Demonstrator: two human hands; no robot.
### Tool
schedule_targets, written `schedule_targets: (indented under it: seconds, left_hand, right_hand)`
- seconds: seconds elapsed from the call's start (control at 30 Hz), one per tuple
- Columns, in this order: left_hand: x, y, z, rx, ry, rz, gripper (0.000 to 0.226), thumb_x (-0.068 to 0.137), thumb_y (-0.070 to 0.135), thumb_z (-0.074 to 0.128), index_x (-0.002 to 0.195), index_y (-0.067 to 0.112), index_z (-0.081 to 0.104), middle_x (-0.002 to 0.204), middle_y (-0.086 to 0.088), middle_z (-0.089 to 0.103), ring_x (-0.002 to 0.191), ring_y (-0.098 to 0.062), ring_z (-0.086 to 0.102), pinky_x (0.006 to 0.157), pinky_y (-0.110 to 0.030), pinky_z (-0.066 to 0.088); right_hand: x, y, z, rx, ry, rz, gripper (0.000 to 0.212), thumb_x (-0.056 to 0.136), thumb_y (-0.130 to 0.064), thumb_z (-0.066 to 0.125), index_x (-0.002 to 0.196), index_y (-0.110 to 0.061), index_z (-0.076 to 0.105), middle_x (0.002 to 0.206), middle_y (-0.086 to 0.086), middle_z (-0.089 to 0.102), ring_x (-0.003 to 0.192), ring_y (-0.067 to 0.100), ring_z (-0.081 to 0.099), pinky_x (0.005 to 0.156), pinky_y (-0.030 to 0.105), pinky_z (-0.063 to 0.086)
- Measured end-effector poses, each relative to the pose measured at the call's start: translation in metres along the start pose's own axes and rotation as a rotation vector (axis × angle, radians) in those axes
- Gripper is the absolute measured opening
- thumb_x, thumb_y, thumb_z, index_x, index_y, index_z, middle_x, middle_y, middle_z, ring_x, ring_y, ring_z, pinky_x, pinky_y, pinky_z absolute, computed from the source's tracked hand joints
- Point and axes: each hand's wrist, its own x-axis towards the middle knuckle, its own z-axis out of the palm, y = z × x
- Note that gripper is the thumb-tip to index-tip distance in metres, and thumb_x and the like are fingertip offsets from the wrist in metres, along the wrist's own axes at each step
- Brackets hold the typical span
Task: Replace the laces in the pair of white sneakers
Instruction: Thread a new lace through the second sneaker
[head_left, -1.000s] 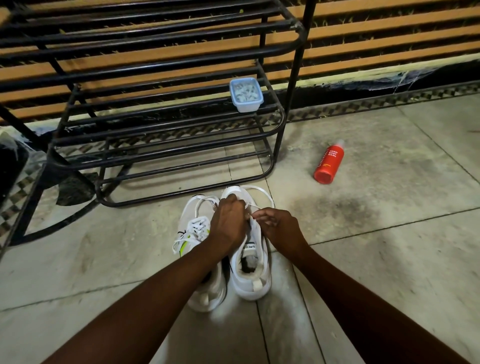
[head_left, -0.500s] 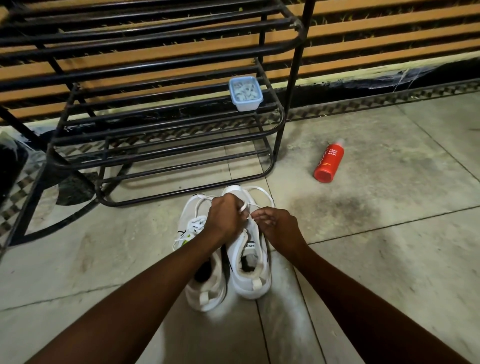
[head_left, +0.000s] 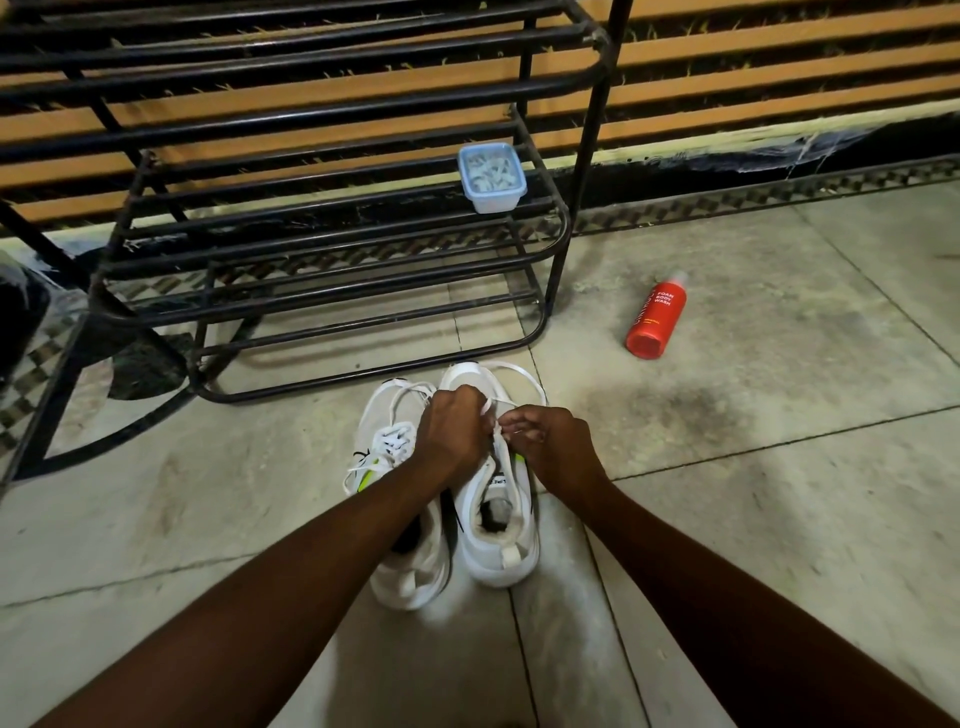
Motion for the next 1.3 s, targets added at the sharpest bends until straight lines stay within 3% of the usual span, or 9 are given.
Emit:
schedule_targets:
  seconds: [0.17,0.27,0.43,0.57,0.63,0.93,1.1,1.3]
  left_hand:
    - [0.002,-0.003,0.006,0.017,0.025,-0.002,0.023,0.097,0.03,0.057,0.101,0.009,0.064,0.109,-0.024,0.065,0.108,-0.043,0.057,0.087,-0.041,0.048]
    - [-0.001,-0.003,0.008,0.103,0.003,0.052,0.022,0.095,0.025,0.059,0.109,0.008,0.062,0.118,-0.025,0.062,0.114,-0.044,0.056,0.091,-0.042,0.048]
    - [-0.001,-0.001,-0.001,0.076,-0.001,0.051,0.017,0.086,0.022,0.063,0.096,0.009,0.065,0.106,-0.023,0.064,0.107,-0.043,0.059,0.084,-0.041,0.052]
    - [0.001,0.001,-0.005,0.02,0.001,0.037,0.017,0.082,0.022,0.064,0.089,0.007,0.067,0.097,-0.023,0.067,0.1,-0.04,0.063,0.078,-0.037,0.052]
    - [0.0,0.0,-0.003,-0.009,0.005,0.017,0.017,0.084,0.022,0.063,0.089,0.006,0.068,0.098,-0.025,0.068,0.098,-0.04,0.064,0.079,-0.036,0.051]
    - [-0.002,0.002,0.007,-0.02,0.073,-0.014,0.013,0.09,0.023,0.063,0.094,0.011,0.067,0.107,-0.019,0.067,0.106,-0.04,0.059,0.082,-0.037,0.048]
    - [-0.006,0.006,0.007,0.024,0.096,0.059,0.012,0.085,0.012,0.058,0.082,0.01,0.069,0.09,-0.02,0.071,0.091,-0.042,0.064,0.074,-0.04,0.052]
    - [-0.006,0.007,-0.002,-0.149,0.107,-0.034,0.015,0.074,0.004,0.059,0.07,0.013,0.07,0.072,-0.01,0.071,0.081,-0.033,0.068,0.076,-0.042,0.055]
  right_hand:
    - [0.002,0.0,0.0,0.033,-0.002,0.027,0.013,0.082,-0.01,0.078,0.095,-0.013,0.078,0.089,-0.003,0.078,0.085,0.005,0.073,0.084,0.015,0.051]
    - [0.003,-0.001,0.001,0.034,-0.01,0.035,0.015,0.08,-0.011,0.08,0.095,-0.012,0.078,0.089,-0.003,0.078,0.086,0.006,0.073,0.088,0.02,0.054]
    - [0.002,0.002,0.002,0.044,0.007,0.029,0.012,0.08,-0.013,0.081,0.092,-0.012,0.078,0.086,-0.003,0.078,0.083,0.006,0.073,0.09,0.027,0.055]
    - [0.0,0.003,0.003,0.101,0.019,0.03,0.012,0.079,-0.009,0.082,0.089,-0.014,0.077,0.084,-0.003,0.078,0.08,0.006,0.074,0.084,0.021,0.056]
    - [0.0,0.004,0.003,0.121,0.013,0.033,0.013,0.079,-0.008,0.082,0.089,-0.014,0.077,0.084,-0.003,0.078,0.08,0.007,0.074,0.082,0.017,0.055]
    - [0.003,0.004,0.003,0.128,0.004,0.058,0.013,0.08,-0.007,0.08,0.092,-0.009,0.077,0.086,0.001,0.078,0.08,0.01,0.074,0.085,0.023,0.057]
    - [0.002,0.002,0.001,0.12,0.001,0.052,0.014,0.079,-0.007,0.08,0.092,-0.011,0.078,0.084,0.0,0.078,0.078,0.007,0.074,0.08,0.015,0.054]
    - [0.0,-0.001,0.0,0.119,0.016,0.077,0.015,0.078,-0.009,0.081,0.093,-0.012,0.079,0.085,-0.001,0.078,0.077,0.005,0.073,0.077,0.008,0.05]
